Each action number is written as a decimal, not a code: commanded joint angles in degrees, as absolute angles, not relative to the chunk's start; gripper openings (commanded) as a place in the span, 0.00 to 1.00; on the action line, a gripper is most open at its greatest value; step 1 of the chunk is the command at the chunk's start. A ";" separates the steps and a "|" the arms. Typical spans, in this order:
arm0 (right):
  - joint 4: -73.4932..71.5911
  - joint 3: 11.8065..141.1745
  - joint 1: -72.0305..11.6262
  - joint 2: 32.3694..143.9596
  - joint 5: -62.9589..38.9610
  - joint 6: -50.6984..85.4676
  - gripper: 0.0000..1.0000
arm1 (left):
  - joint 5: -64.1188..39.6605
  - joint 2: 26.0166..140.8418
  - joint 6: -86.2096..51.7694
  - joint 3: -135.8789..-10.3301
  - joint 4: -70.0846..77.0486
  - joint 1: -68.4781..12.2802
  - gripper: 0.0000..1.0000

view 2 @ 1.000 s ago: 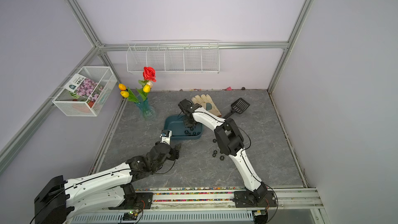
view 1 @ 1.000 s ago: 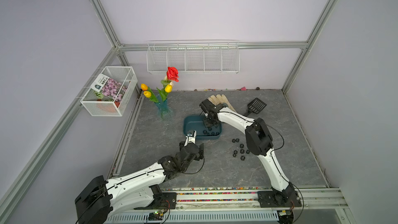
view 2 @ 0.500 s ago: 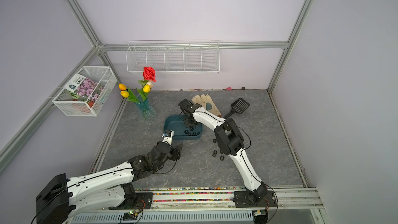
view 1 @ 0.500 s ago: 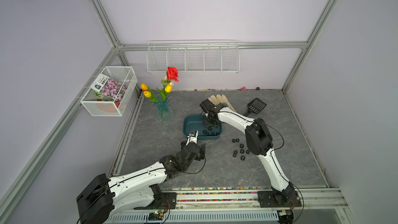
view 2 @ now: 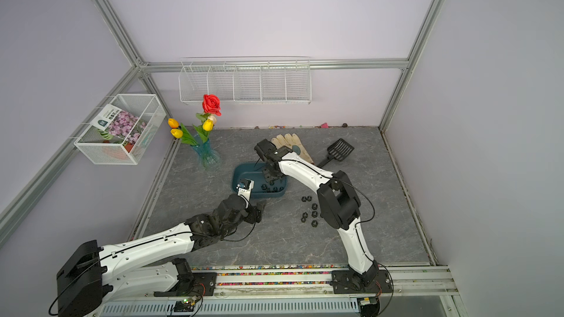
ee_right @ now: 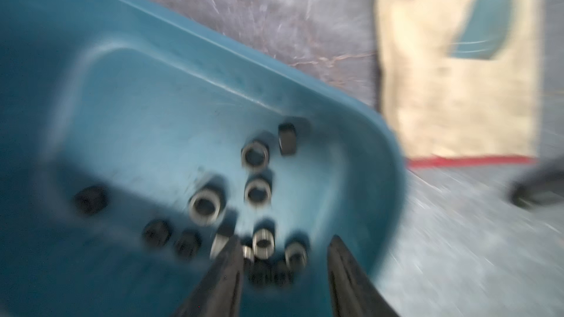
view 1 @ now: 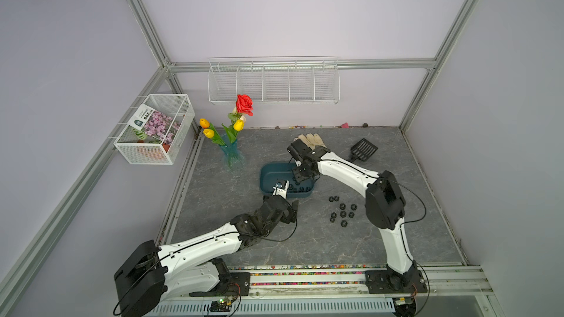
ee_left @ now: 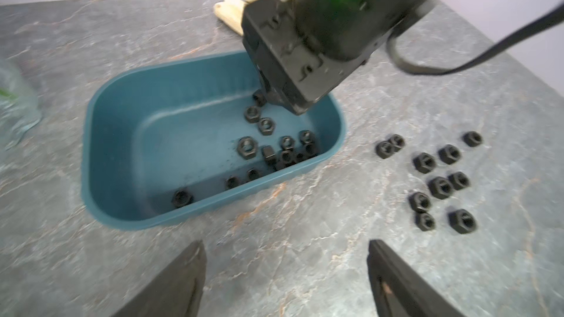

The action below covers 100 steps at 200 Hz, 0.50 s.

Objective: Put the nuts on the desktop into the storage box
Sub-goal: Pick up the nut from the center of the board.

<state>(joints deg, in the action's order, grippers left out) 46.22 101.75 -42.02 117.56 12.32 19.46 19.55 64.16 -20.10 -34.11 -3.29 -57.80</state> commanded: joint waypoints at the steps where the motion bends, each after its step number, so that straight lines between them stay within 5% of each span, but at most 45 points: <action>1: 47.51 95.09 -41.03 109.17 16.87 22.30 0.49 | 13.54 64.31 -16.24 -36.58 -1.66 -58.07 0.85; 100: 43.13 59.86 -27.70 84.29 18.35 31.74 0.49 | 6.60 75.61 -12.55 -41.89 3.60 -64.92 0.85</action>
<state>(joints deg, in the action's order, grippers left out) 45.30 65.14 -30.30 88.42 18.33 28.32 8.71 72.58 -14.20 -39.05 1.30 -63.42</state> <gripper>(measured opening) 0.493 0.851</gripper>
